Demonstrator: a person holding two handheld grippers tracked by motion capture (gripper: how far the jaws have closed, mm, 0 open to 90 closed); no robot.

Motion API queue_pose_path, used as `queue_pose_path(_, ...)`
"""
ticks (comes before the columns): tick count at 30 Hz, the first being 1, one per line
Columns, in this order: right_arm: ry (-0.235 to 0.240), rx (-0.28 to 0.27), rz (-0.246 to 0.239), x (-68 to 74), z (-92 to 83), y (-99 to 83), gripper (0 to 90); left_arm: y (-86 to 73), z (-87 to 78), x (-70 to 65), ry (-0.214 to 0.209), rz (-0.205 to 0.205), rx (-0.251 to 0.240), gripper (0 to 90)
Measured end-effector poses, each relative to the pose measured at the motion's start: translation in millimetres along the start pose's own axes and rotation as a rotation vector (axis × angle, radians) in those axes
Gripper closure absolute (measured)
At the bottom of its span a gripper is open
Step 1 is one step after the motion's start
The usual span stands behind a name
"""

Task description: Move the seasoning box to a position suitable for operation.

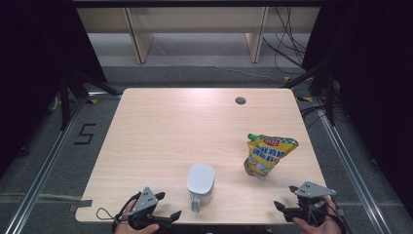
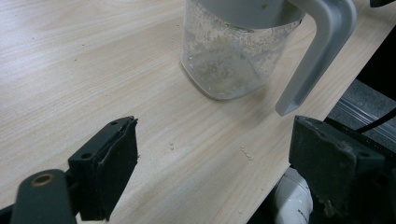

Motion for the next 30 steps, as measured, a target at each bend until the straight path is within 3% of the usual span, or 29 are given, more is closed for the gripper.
queue_pose_path(1, 0.001, 0.000, 0.002, 0.1, 0.0, 0.0, 22.6, -0.3, 0.7, -1.3, 0.003, -0.020, -0.002, 15.1)
queue_pose_path(4, 0.005, 0.004, -0.008, -0.2, 0.3, 0.1, 22.6, -1.0, 1.9, -1.7, 0.004, -0.031, 0.000, 15.1)
queue_pose_path(5, 0.005, 0.004, -0.008, -0.2, 0.3, 0.1, 22.6, -1.7, 1.5, 0.8, 0.018, -0.003, 0.019, 15.1)
queue_pose_path(6, 0.002, 0.000, -0.019, -0.8, 0.5, 0.5, 22.7, -1.0, 2.1, -1.8, 0.010, -0.028, 0.003, 15.1)
queue_pose_path(8, 0.002, 0.003, -0.021, -1.0, 0.9, 0.2, 22.6, -0.2, 1.1, -1.3, 0.023, -0.006, 0.015, 15.2)
queue_pose_path(9, 0.000, 0.003, -0.022, -1.1, 0.9, 0.2, 22.6, 2.0, 2.1, -6.4, 0.004, -0.035, -0.012, 15.4)
queue_pose_path(13, -0.001, 0.005, -0.002, 0.5, 1.1, -0.2, 22.5, 5.1, 3.3, -13.5, -0.007, -0.042, -0.027, 16.6)
queue_pose_path(14, -0.001, 0.005, -0.002, 0.5, 1.1, -0.2, 22.5, 6.3, 3.9, -14.2, -0.017, -0.023, -0.032, 16.6)
queue_pose_path(15, 0.000, 0.006, -0.002, 0.5, 1.3, -0.2, 22.6, 7.0, 5.0, -17.1, -0.025, -0.051, -0.033, 17.1)
queue_pose_path(17, 0.003, 0.009, -0.013, -0.5, 1.7, 0.3, 22.5, 9.2, 6.3, -20.7, -0.036, -0.056, -0.040, 19.6)
queue_pose_path(23, 0.012, 0.017, 0.009, 1.2, 3.3, -0.6, 22.6, 20.0, 12.5, -40.7, -0.071, -0.045, -0.082, 23.4)
queue_pose_path(28, 0.008, 0.017, -0.010, -0.1, 4.5, 0.8, 22.5, 26.8, 18.9, -54.8, -0.067, 0.007, -0.072, 24.0)
queue_pose_path(29, 0.018, 0.028, 0.035, 3.9, 5.1, -0.5, 22.5, 27.6, 20.0, -54.8, -0.062, 0.024, -0.068, 24.1)
queue_pose_path(30, 0.007, 0.019, -0.014, 0.0, 5.1, 0.8, 22.5, 29.0, 22.7, -58.3, -0.060, 0.011, -0.072, 26.2)
Point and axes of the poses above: each handheld gripper's, and its own axes: z roughly forward along the jaws, y roughly out of its top, x roughly to its left, the point moved 4 cm from there along z, roughly forward along the jaws, and after that the axes turned 10 degrees about y, right-handed, at the moved point
